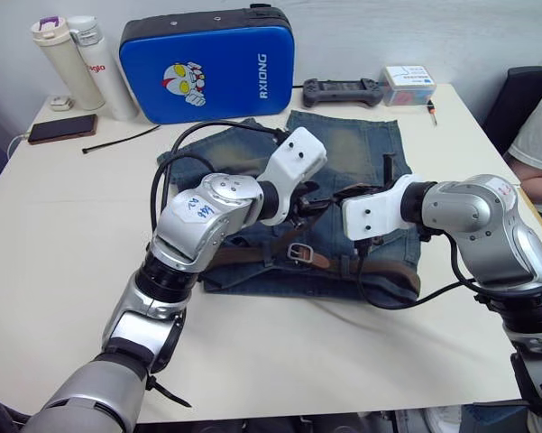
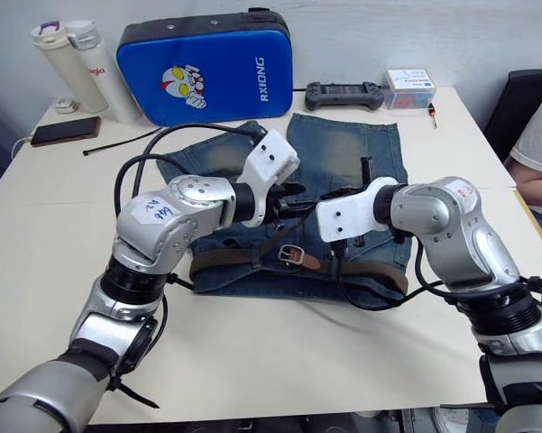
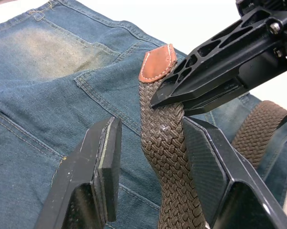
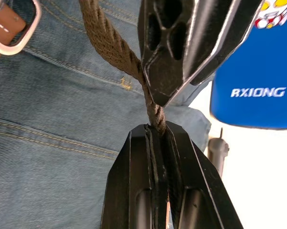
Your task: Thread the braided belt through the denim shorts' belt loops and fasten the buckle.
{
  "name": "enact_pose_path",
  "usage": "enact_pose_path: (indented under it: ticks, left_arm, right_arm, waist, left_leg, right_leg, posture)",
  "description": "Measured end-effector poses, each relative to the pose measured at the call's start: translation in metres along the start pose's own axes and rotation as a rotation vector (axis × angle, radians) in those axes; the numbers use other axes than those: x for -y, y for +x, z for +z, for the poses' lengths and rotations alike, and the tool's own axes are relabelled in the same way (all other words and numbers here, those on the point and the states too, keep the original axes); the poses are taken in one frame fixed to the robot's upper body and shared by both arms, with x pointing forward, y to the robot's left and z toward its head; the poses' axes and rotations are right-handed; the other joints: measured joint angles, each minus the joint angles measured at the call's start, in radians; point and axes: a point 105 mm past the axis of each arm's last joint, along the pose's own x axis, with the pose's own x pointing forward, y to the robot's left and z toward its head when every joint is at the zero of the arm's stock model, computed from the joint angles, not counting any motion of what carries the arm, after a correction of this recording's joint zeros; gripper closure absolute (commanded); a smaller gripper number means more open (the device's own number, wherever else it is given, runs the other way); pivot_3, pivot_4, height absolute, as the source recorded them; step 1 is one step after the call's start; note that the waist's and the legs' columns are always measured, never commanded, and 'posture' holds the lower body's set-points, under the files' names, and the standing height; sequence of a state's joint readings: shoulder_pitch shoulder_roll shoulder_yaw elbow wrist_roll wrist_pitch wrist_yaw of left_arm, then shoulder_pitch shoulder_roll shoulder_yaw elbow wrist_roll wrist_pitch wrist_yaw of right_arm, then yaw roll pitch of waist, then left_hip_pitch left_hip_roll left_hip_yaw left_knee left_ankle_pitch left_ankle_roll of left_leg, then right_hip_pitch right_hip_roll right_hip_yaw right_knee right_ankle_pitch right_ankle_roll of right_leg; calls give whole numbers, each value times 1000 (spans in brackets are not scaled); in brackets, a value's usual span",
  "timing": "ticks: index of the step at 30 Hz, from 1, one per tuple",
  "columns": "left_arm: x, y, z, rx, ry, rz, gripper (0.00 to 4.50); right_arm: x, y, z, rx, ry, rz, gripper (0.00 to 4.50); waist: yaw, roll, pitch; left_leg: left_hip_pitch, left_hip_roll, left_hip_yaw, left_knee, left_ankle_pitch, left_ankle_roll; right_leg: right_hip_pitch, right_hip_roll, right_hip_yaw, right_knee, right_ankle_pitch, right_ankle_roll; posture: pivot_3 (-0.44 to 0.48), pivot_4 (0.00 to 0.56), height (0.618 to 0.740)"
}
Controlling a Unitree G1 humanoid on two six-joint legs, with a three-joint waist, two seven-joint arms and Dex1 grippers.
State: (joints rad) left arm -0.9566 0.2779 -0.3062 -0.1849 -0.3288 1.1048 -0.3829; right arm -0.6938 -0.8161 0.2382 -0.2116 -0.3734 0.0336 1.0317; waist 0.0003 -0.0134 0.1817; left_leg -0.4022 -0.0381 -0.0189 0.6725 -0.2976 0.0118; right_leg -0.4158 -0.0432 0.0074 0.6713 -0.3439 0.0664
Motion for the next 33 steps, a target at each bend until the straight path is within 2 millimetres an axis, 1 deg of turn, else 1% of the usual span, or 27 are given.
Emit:
enact_pose_path:
  ticks: [5,10,12,15,20,31,33]
  left_arm:
    - [3,2,-2,-16,38,-12,2218]
    - [9,0,1,-12,-27,-73,2218]
    - [10,-2,4,-10,-20,-82,2218]
    - [8,-3,1,-35,19,-67,2218]
    - [8,3,-3,-55,93,-32,2218]
    - [9,10,-7,-67,191,-11,2218]
    - [8,10,-7,-70,199,-4,2742]
  right_arm:
    - [-2,2,0,-2,11,14,4500]
    - [-2,1,1,0,9,12,4500]
    - [-2,1,1,0,8,12,4500]
    - [-2,1,1,0,8,12,4500]
    - [-1,2,2,7,12,10,4500]
    - [0,1,1,0,30,7,4500]
    - [0,1,0,0,33,7,4500]
  waist:
    - [-1,0,0]
    - [0,0,0]
    - [0,0,0]
    - [-1,0,0]
    - [0,0,0]
    - [0,0,0]
    - [0,0,0]
  left_leg:
    - [0,0,0,0,0,0]
    - [0,0,0,1,0,0]
    - [0,0,0,1,0,0]
    - [0,0,0,1,0,0]
    - [0,0,0,1,0,0]
    - [0,0,0,1,0,0]
    - [0,0,0,1,0,0]
  right_leg:
    - [0,0,0,0,0,0]
    - [0,0,0,1,0,0]
    - [0,0,0,1,0,0]
    - [0,0,0,1,0,0]
    - [0,0,0,1,0,0]
    - [0,0,0,1,0,0]
    - [0,0,0,1,0,0]
  posture:
    - [0,150,740]
    - [0,150,740]
    - [0,150,740]
    - [0,150,740]
    - [0,150,740]
    - [0,150,740]
    - [0,150,740]
